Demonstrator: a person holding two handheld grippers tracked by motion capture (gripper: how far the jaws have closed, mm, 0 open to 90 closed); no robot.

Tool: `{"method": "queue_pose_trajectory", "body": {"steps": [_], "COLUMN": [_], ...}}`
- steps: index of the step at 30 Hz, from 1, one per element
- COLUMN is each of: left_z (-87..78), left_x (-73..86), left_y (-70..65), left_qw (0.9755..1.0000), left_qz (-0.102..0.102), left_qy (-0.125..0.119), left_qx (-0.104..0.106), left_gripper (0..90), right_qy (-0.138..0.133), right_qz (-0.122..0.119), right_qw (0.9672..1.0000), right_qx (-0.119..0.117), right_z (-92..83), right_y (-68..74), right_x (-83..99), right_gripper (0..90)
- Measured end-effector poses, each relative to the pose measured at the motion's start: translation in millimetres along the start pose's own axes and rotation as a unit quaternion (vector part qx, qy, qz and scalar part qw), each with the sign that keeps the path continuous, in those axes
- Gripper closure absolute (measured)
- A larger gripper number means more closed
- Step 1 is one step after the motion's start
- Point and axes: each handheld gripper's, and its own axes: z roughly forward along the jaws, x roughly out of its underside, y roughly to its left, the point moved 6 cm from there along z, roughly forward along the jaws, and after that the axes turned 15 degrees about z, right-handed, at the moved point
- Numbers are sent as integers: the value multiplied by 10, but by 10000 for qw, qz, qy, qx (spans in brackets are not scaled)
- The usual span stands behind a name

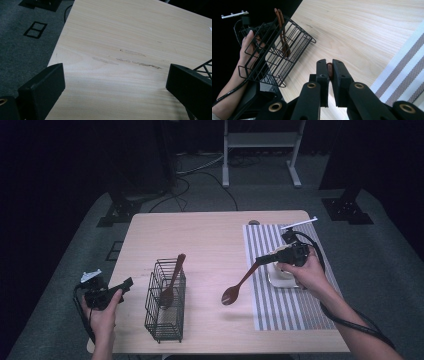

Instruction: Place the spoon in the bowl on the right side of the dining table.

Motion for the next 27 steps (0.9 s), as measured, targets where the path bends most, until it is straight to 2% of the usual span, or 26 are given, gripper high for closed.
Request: {"method": "queue_pose_trajectory", "body": {"steps": [27], "left_z": [8], "left_x": [0], "left_y": [-5], "left_qw": [10000], "left_qz": [24], "left_qy": [7], "left_qx": [-4], "left_gripper": [12], "right_qy": [-294], "right_qz": [327], "right_qw": [9989], "right_qx": [141], "right_z": [-270], "right_y": [-304], "right_x": [-44], "right_gripper": [837]}}
